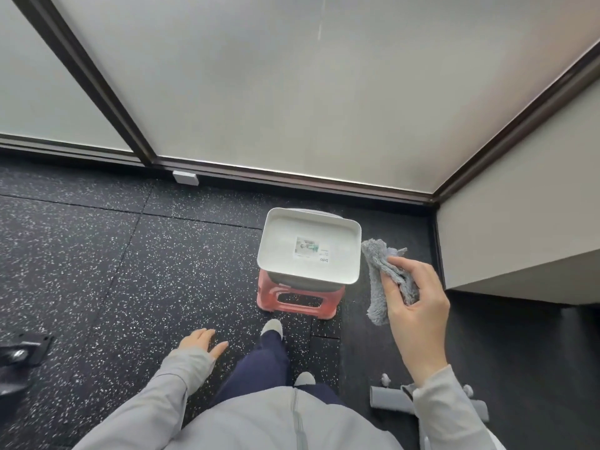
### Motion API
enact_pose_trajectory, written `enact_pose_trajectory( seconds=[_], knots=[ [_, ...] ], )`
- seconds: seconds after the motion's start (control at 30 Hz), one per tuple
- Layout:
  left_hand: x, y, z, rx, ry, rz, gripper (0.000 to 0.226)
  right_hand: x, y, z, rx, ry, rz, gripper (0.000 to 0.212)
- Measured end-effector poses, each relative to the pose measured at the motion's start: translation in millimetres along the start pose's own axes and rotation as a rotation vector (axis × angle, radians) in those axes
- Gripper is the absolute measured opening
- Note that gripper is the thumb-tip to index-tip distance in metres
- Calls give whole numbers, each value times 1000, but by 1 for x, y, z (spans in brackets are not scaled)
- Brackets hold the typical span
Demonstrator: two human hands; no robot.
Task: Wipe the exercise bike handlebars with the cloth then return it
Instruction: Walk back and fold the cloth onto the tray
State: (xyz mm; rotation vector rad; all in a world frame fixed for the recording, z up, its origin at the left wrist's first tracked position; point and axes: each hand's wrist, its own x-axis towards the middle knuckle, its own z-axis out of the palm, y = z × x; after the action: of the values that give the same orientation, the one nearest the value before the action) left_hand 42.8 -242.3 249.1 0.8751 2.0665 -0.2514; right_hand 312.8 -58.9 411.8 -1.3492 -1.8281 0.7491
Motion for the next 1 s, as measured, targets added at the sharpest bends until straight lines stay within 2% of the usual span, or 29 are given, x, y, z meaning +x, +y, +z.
enact_pose_trajectory(
  seconds=[0.4,0.63,0.77,0.87,1.0],
  knots=[
    [62,38,-112,1,63,124,55,78,-29,74,-7,43,-24,23],
    [17,145,-185,-656,170,420,44,105,-51,108,59,-21,-80,17],
    [-25,193,-208,-1079,-14,417,10,104,-58,118,106,-55,-105,16],
    [-31,224,-222,-1224,-79,452,24,123,-55,115,122,-52,-105,13],
    [-32,230,-220,-1340,-145,448,20,120,-58,114,148,-59,-76,12]
  ],
)
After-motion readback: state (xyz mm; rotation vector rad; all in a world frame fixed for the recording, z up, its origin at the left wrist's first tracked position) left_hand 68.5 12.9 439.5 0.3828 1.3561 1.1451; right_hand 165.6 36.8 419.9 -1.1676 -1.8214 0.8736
